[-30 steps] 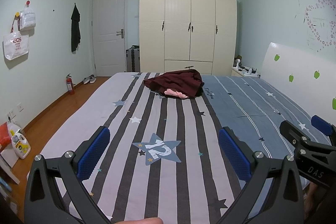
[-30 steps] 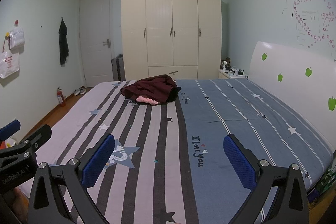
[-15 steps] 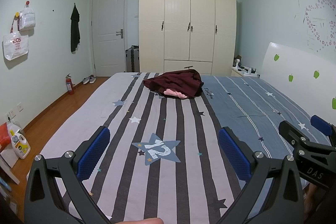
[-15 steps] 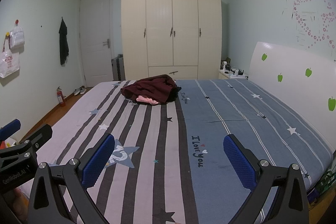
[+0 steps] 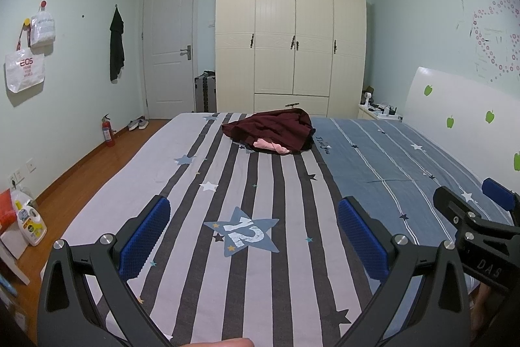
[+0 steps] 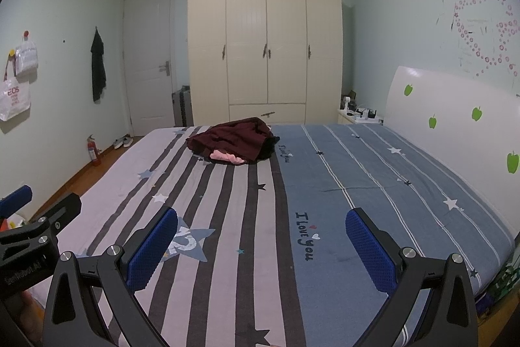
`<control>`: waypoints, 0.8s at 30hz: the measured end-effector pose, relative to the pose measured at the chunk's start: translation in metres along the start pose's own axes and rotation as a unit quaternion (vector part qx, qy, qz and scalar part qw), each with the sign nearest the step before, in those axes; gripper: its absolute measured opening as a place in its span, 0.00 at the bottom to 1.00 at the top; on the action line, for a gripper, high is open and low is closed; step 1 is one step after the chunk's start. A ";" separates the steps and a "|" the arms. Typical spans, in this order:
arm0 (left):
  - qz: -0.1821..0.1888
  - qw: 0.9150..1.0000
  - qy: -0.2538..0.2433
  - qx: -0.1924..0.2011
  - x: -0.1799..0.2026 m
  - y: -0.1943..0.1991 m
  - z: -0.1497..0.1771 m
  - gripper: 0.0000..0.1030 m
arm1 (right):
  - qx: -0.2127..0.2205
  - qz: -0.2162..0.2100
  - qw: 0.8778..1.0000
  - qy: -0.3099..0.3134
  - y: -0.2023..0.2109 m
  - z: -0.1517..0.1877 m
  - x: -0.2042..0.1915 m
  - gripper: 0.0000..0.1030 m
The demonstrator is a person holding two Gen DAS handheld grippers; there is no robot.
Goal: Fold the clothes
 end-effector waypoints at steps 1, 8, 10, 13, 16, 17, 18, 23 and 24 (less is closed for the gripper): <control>0.000 1.000 0.000 0.000 0.000 0.000 0.000 0.99 | 0.000 0.000 1.000 0.000 0.000 0.000 0.000 1.00; 0.007 1.000 -0.003 0.000 0.002 0.000 0.000 0.99 | 0.000 0.002 1.000 0.000 -0.001 0.000 -0.002 1.00; 0.011 1.000 -0.004 0.001 0.002 0.001 0.000 0.99 | 0.001 0.003 1.000 0.000 -0.001 0.001 -0.001 1.00; 0.012 1.000 -0.005 0.002 0.003 0.001 0.001 0.99 | 0.001 0.003 1.000 0.000 -0.001 0.001 -0.001 1.00; 0.017 1.000 -0.007 0.002 0.003 0.001 0.001 0.99 | 0.002 0.004 1.000 0.000 -0.001 0.000 -0.001 1.00; 0.018 1.000 -0.007 0.002 0.003 0.001 0.001 0.99 | 0.002 0.004 1.000 0.000 0.000 0.000 -0.001 1.00; 0.018 1.000 -0.007 0.002 0.003 0.001 0.001 0.99 | 0.003 0.005 1.000 0.001 0.000 0.000 -0.001 1.00; 0.044 0.999 0.003 0.006 0.001 0.003 0.000 0.99 | 0.016 0.000 1.000 -0.006 0.006 0.000 0.001 1.00; 0.047 0.999 0.004 0.008 0.001 0.003 0.000 0.99 | 0.022 -0.003 1.000 -0.008 0.008 0.000 0.002 1.00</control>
Point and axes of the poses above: each gripper's, at about its wrist camera, not at the fingertips, and y roughly against the way its jaws point, x to its right, z to its underside, the point moved 2 cm from there along -y, roughly the way its jaws point, and after that the axes turned 10 degrees about -z, right-handed, at the moved point
